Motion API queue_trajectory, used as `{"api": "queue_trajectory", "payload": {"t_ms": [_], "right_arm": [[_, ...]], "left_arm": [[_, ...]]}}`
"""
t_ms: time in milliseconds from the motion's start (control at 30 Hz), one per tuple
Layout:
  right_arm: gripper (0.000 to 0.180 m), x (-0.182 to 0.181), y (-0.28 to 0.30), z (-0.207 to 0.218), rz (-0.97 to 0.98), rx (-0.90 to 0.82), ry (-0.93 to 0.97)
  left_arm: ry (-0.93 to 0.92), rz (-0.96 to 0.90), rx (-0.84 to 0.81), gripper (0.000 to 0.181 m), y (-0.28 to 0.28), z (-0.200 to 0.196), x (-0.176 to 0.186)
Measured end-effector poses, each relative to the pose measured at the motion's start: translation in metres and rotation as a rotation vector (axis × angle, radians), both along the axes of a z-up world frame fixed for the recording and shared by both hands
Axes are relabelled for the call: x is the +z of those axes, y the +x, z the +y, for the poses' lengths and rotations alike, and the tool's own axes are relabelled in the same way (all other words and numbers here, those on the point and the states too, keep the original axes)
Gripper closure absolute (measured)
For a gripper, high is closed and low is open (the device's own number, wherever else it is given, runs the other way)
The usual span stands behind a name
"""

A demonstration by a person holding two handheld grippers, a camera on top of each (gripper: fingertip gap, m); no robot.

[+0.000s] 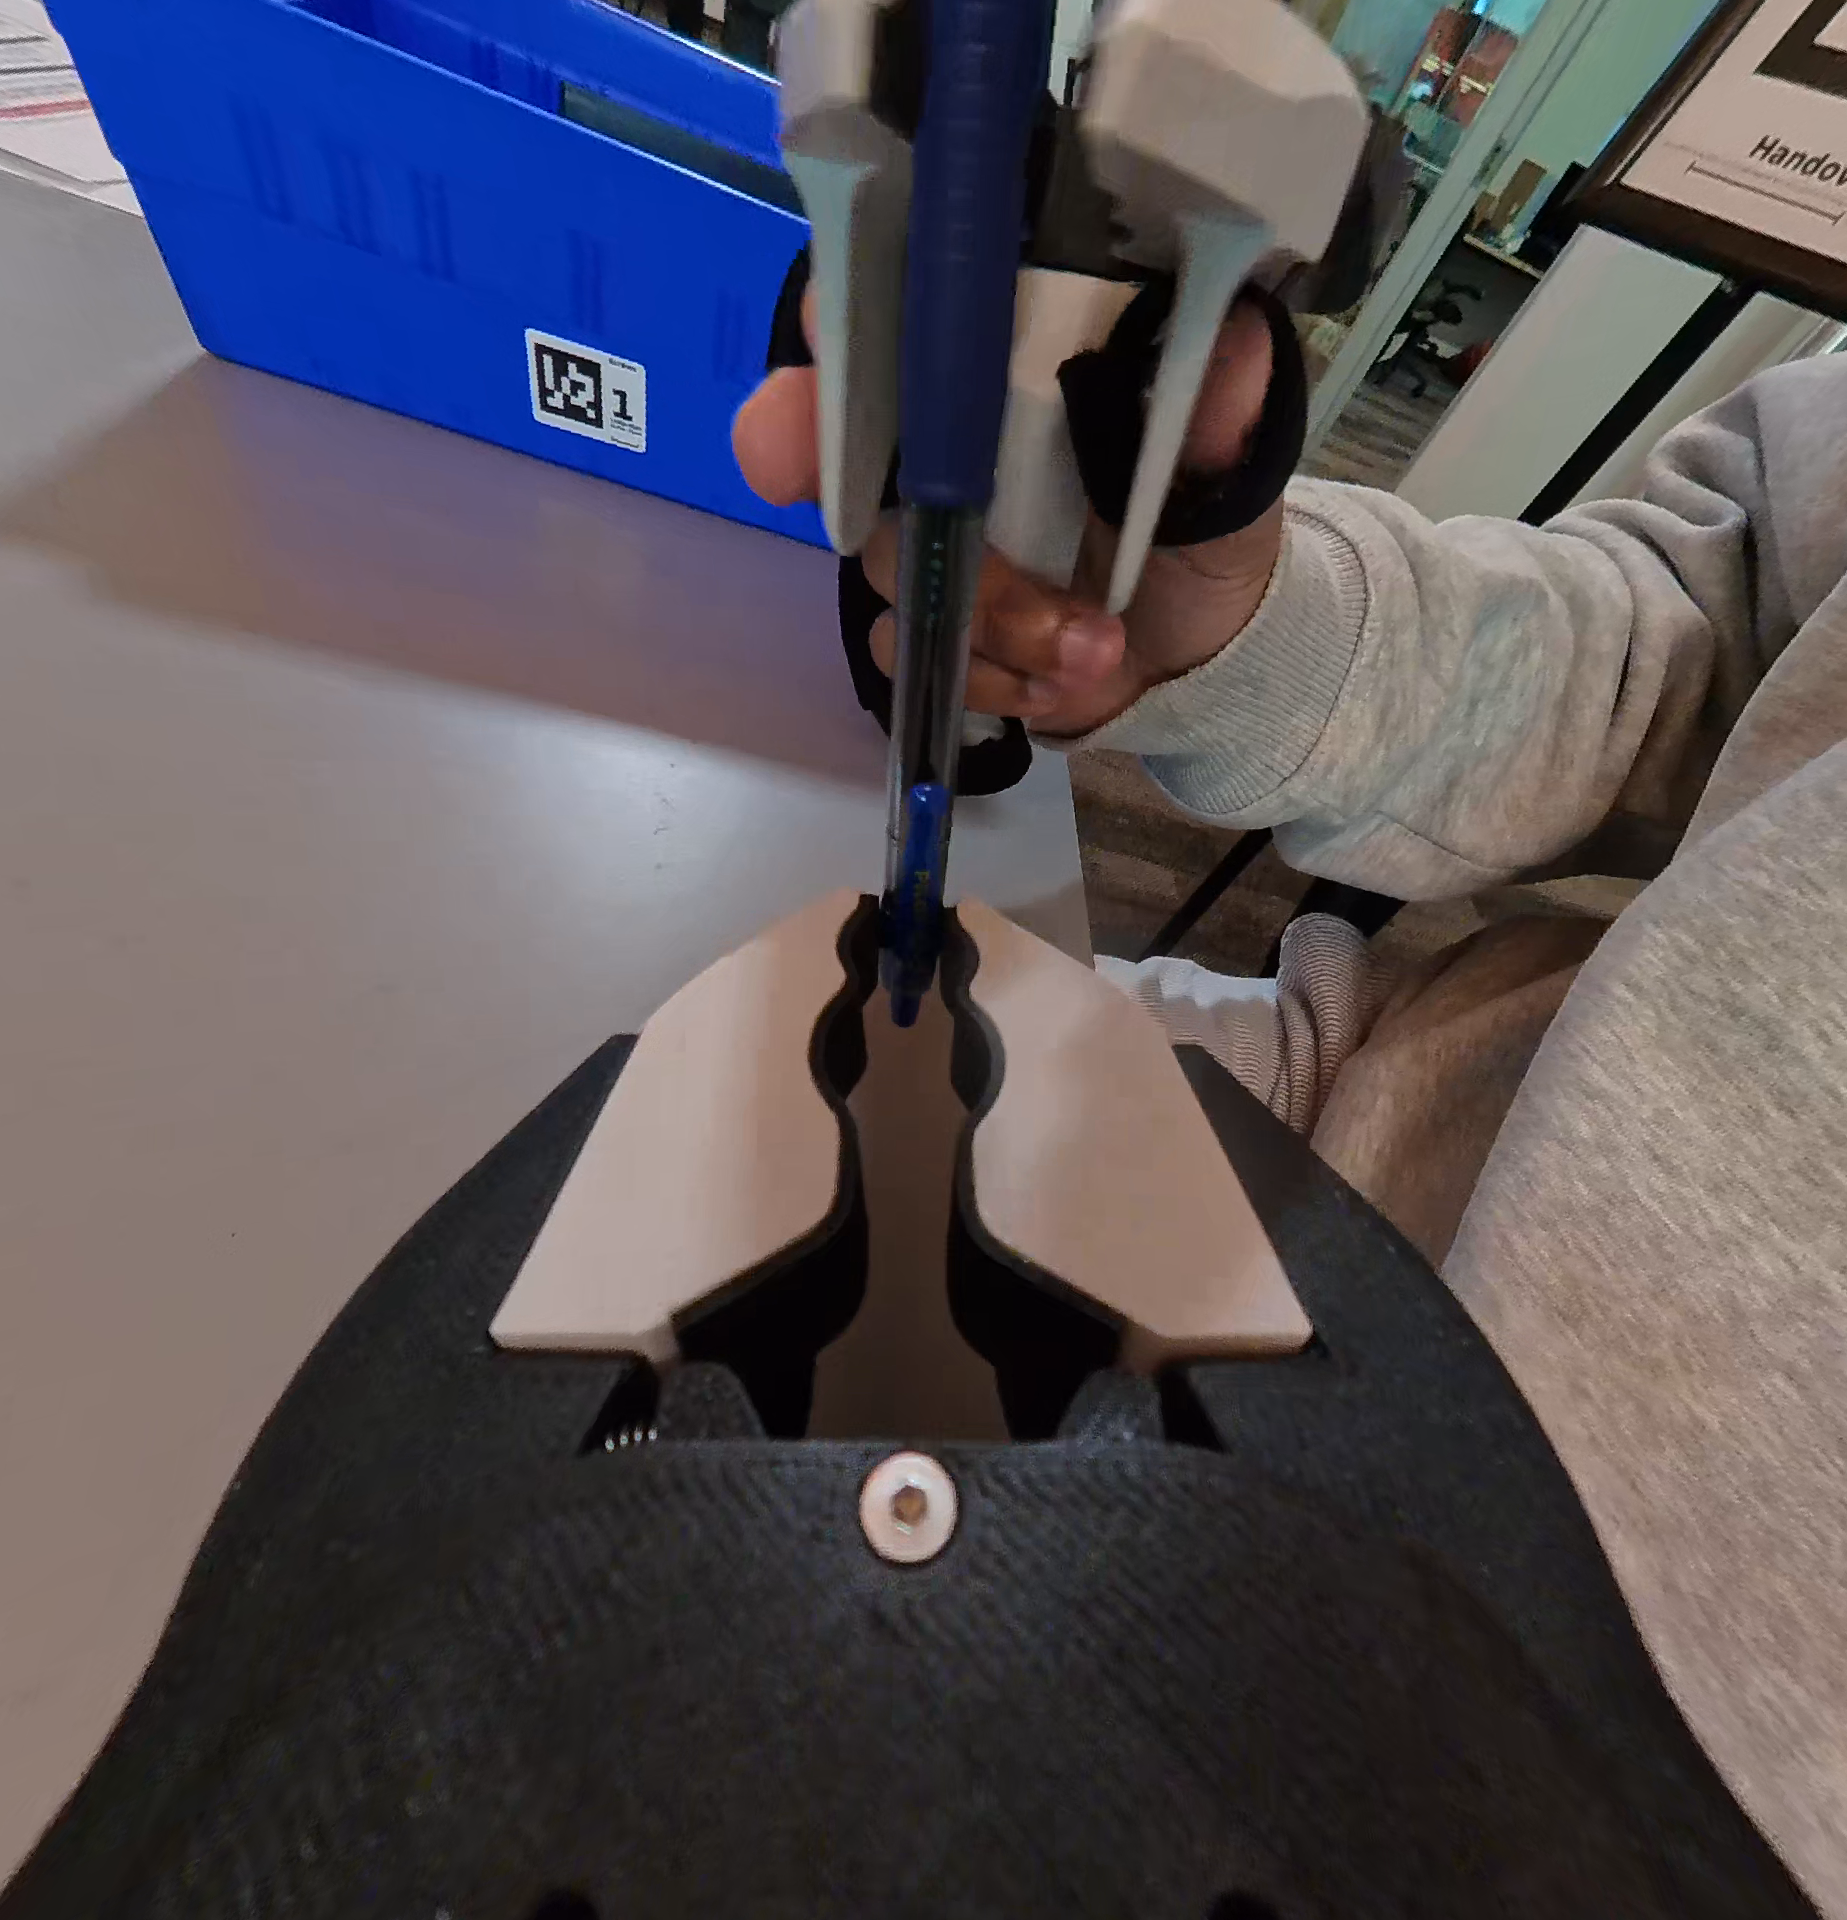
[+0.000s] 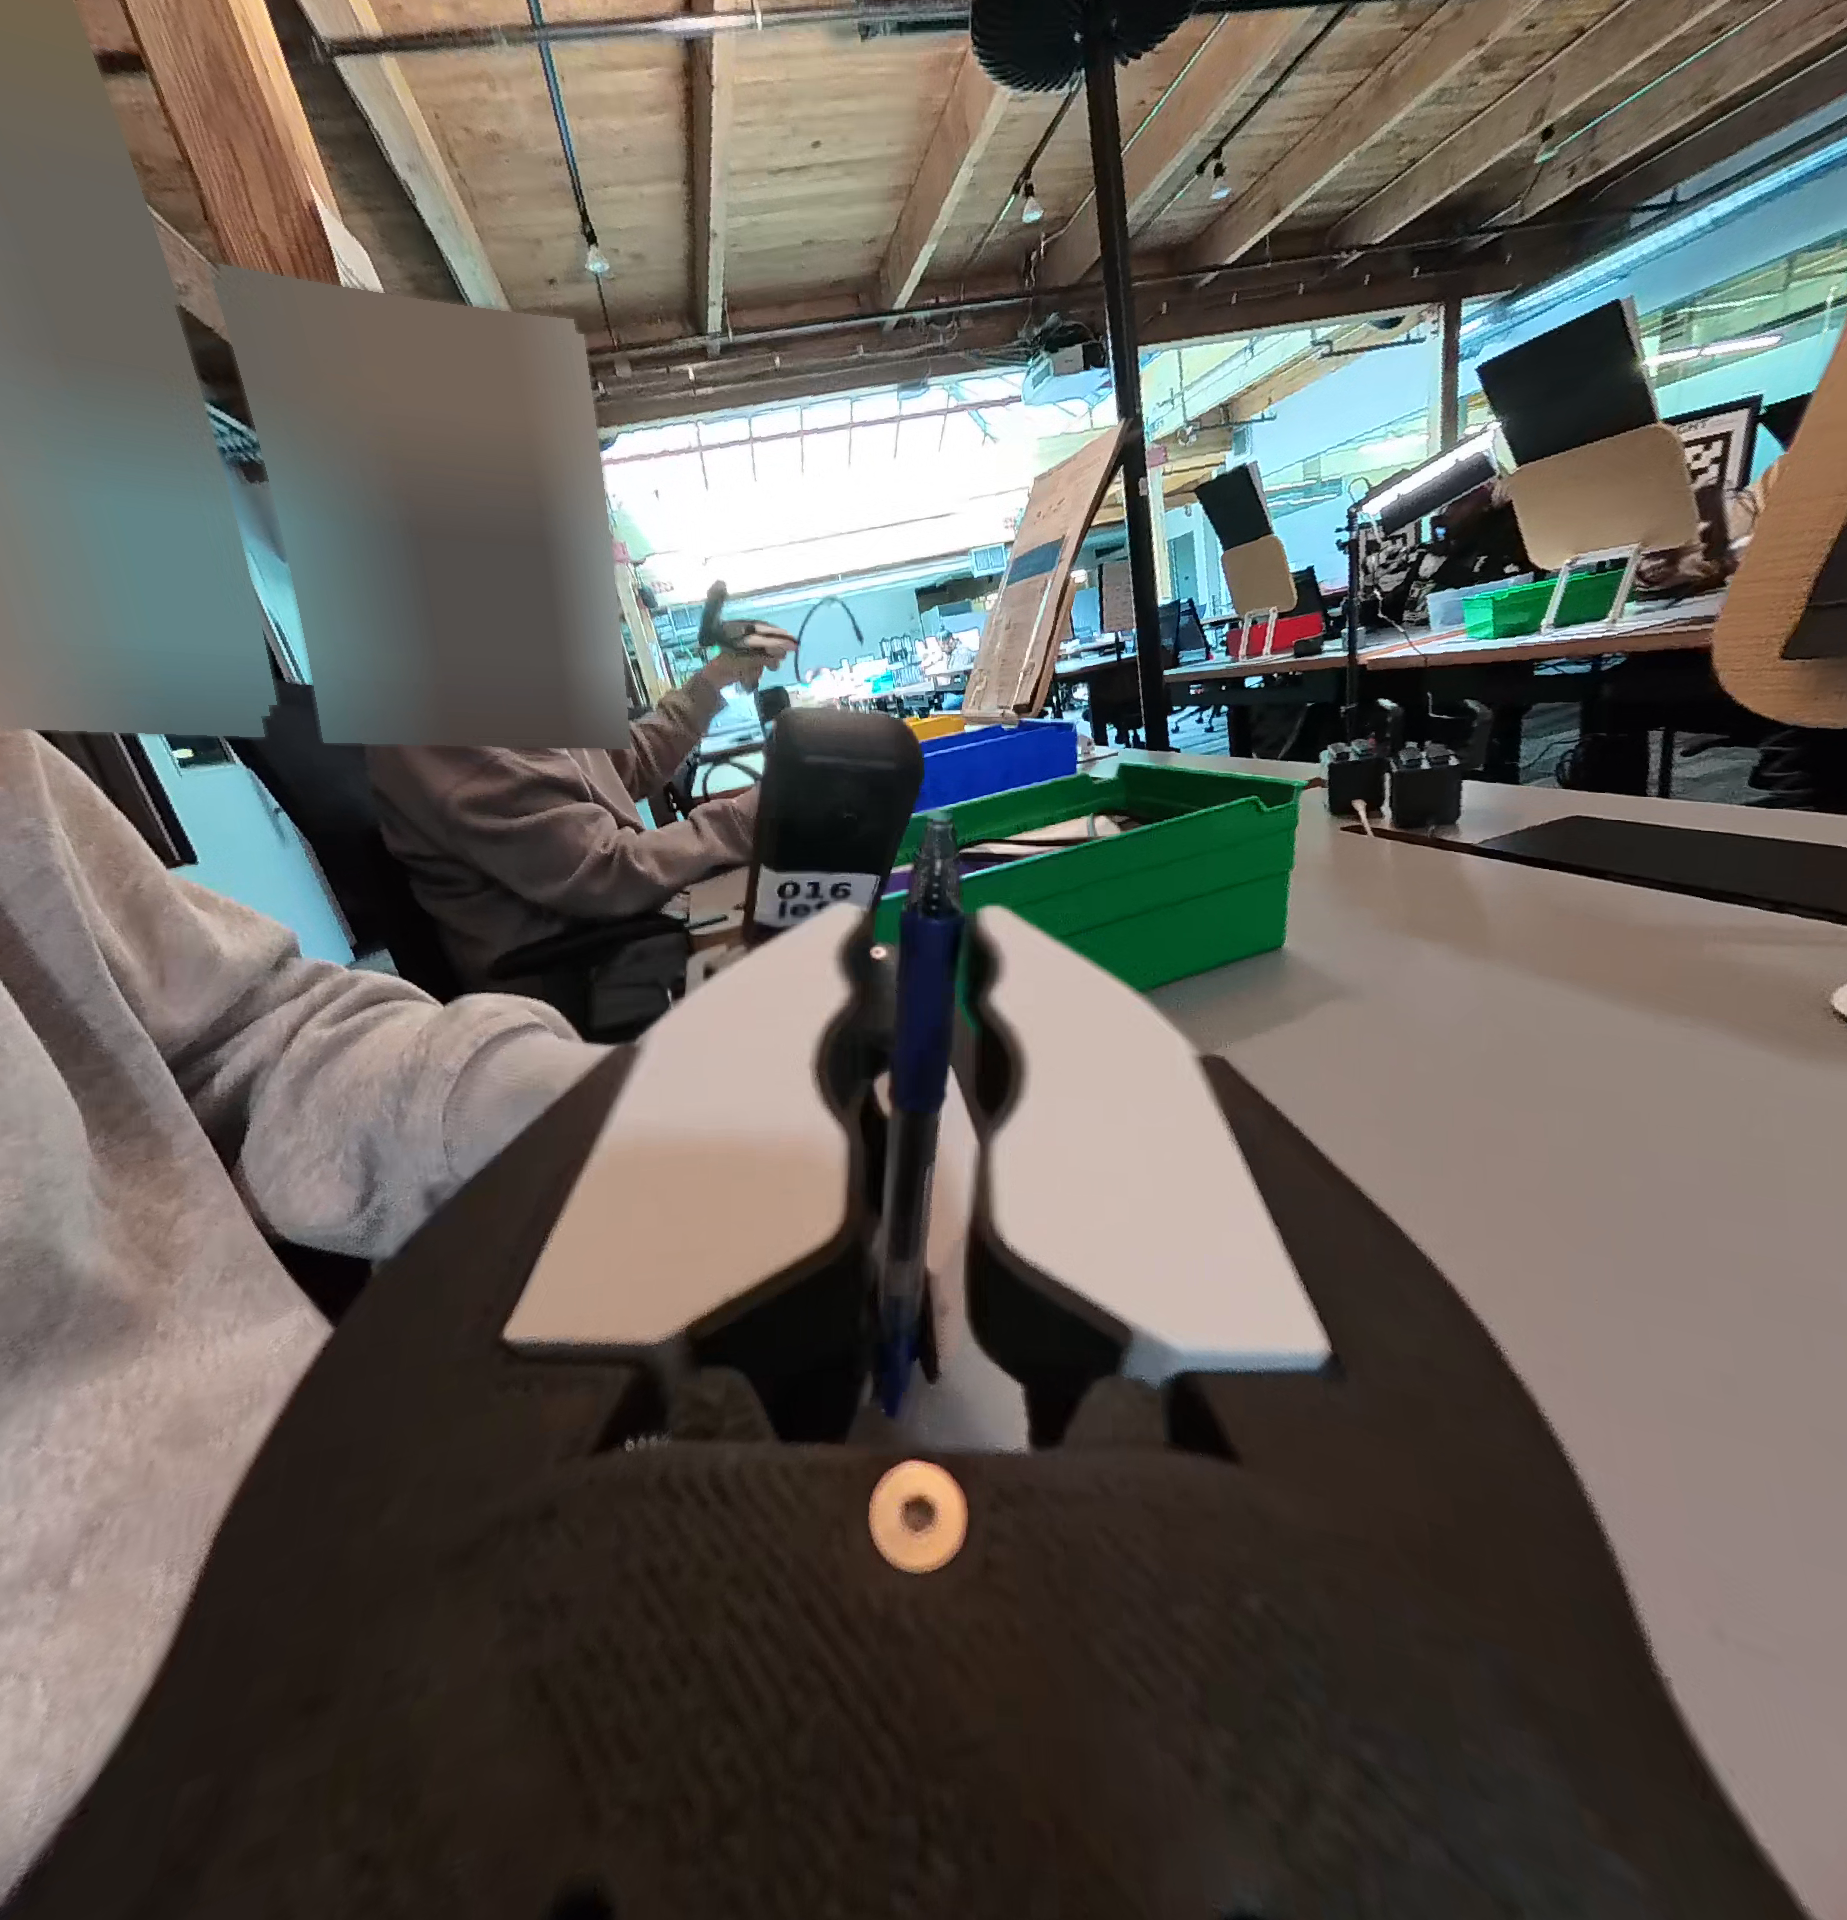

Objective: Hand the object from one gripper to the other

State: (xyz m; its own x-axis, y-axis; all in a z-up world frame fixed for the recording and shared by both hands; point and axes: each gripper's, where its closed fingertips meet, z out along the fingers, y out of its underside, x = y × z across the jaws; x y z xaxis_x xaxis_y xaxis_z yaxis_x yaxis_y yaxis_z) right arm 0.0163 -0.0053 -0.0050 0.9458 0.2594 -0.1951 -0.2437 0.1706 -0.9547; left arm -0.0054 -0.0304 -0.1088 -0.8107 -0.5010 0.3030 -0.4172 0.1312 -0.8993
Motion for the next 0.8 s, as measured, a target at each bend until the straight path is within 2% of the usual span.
{"api": "queue_trajectory", "payload": {"t_ms": [33,233,333,467,600,800], "right_arm": [[0.169,-0.001,-0.001,0.0,-0.011,-0.002,-0.008],[0.169,-0.001,0.0,0.0,0.001,0.001,-0.013],[0.169,-0.002,0.002,0.0,-0.003,-0.004,-0.022],[0.169,-0.003,0.0,-0.001,0.01,0.028,-0.018],[0.168,0.002,-0.014,-0.005,0.075,0.181,0.022],[0.169,0.01,-0.035,-0.014,0.181,0.412,0.068]], "left_arm": [[0.005,0.0,0.0,0.169,0.0,0.0,0.0],[-0.033,0.034,-0.001,0.167,0.0,0.0,0.0],[-0.133,0.063,0.0,0.143,0.001,0.0,0.008],[-0.266,0.044,0.001,0.124,0.002,0.003,0.022],[-0.355,0.064,-0.138,0.123,-0.016,-0.006,0.032],[-0.544,0.134,-0.385,0.133,-0.049,-0.02,0.057]]}}
